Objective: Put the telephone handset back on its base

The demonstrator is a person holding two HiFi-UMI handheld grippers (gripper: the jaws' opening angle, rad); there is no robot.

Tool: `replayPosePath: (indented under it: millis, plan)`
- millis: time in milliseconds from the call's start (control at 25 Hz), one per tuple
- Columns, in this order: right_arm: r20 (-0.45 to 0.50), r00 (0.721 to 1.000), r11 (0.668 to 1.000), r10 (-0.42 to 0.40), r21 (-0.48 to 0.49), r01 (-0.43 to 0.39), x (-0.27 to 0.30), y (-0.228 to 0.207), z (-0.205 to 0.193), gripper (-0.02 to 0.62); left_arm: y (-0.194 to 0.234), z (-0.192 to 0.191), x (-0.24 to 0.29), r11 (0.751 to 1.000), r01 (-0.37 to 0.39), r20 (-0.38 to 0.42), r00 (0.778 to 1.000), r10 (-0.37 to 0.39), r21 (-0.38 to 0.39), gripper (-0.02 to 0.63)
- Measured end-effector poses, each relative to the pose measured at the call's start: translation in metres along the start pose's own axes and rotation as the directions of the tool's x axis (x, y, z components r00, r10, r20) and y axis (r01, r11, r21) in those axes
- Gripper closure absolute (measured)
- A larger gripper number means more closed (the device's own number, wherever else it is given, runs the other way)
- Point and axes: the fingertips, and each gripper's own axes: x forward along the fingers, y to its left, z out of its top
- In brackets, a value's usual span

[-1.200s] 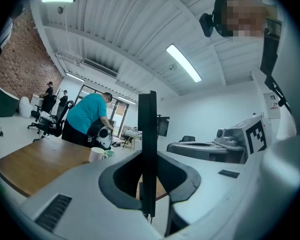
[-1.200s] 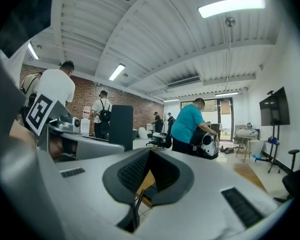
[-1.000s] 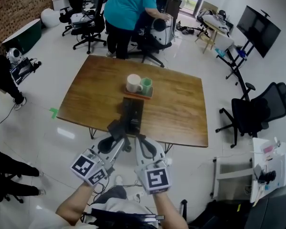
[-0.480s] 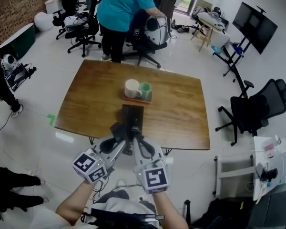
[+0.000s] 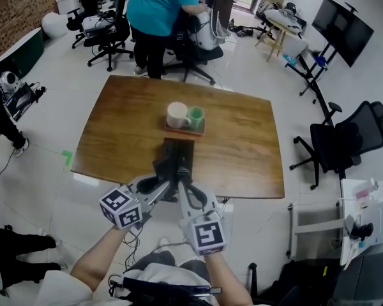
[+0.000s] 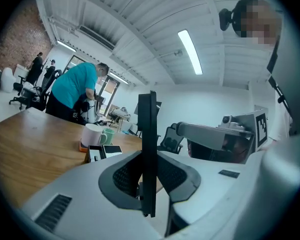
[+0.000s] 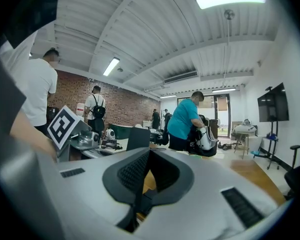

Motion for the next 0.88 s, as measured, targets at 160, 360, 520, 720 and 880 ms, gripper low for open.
replayPosePath:
  millis: [160,360,520,720,880]
  plan:
    - [-0.005,1.000,1.000,-0.013,0.025,0.013,0.011,-0.005,-0.006,0.591,0.018,-0.011,0.013,0.999,0.018,-0.032,0.999,-0.019,-0.029,0.535]
    - [-0.032,0.999,1.000,-0.020,0.020,0.021,0.015,-0.008,-0.020,0.591,0.049,-0.031,0.031,0.998,0.041,-0.108,0.993,-0.047,-0.052,0.535]
    - [-0.044,0.999,1.000,-0.015,0.016,0.015,0.014,-0.008,-0.024,0.591,0.072,-0.046,0.045,0.991,0.089,-0.162,0.981,-0.105,-0.101,0.535]
    - [-0.046,0.999,0.998,-0.026,0.062,0.029,0.016,-0.009,-0.021,0.591,0.090,-0.056,0.058,0.967,0.141,-0.200,0.962,-0.184,-0.210,0.535]
    - [-0.060,0.998,0.999,-0.022,0.046,0.025,0.015,-0.011,-0.023,0.591,0.109,-0.063,0.061,0.934,0.138,-0.183,0.961,-0.207,-0.331,0.535]
